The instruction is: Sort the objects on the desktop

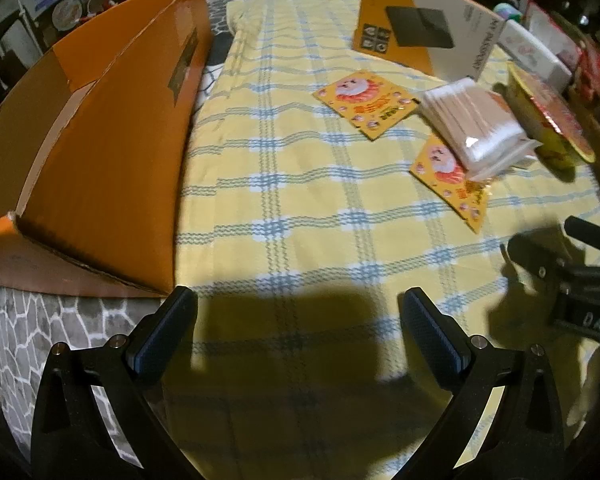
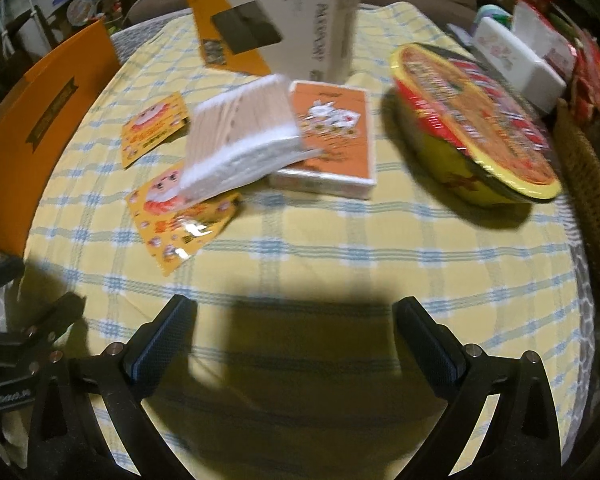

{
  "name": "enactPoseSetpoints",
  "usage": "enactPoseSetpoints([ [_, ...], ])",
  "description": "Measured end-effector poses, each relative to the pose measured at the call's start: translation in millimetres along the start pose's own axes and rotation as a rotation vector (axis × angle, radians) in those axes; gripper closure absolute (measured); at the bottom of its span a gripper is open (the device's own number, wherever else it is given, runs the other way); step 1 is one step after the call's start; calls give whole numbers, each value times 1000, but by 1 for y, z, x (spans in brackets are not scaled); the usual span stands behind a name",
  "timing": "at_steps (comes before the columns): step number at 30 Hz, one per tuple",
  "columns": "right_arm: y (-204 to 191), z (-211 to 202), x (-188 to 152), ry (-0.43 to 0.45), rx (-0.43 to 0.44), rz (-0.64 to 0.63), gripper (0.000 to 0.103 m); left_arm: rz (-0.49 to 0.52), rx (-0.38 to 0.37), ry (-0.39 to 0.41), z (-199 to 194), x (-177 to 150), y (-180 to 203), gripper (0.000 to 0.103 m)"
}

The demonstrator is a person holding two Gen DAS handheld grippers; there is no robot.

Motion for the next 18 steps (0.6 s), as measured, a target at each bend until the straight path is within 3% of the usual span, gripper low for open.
enactPoseSetpoints([
  [3, 5, -10, -1, 31, -3, 21, 0, 17, -7, 27, -14, -10, 6, 0],
  [12, 15, -33, 0, 95, -11, 61, 1, 111, -8, 136, -45, 5, 23, 0],
  [18, 34, -47, 2, 134, 121, 165, 1, 213, -67, 158, -55, 23, 43, 0],
])
Point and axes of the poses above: each gripper's, at about its wrist camera, not at the fingertips, and z roughly the way its jaws point, y to its right, x to its top, the point moved 2 cm from there along z, roughly the way its jaws point, and after that the axes turned 15 degrees about -y, right-handed, at the moved point
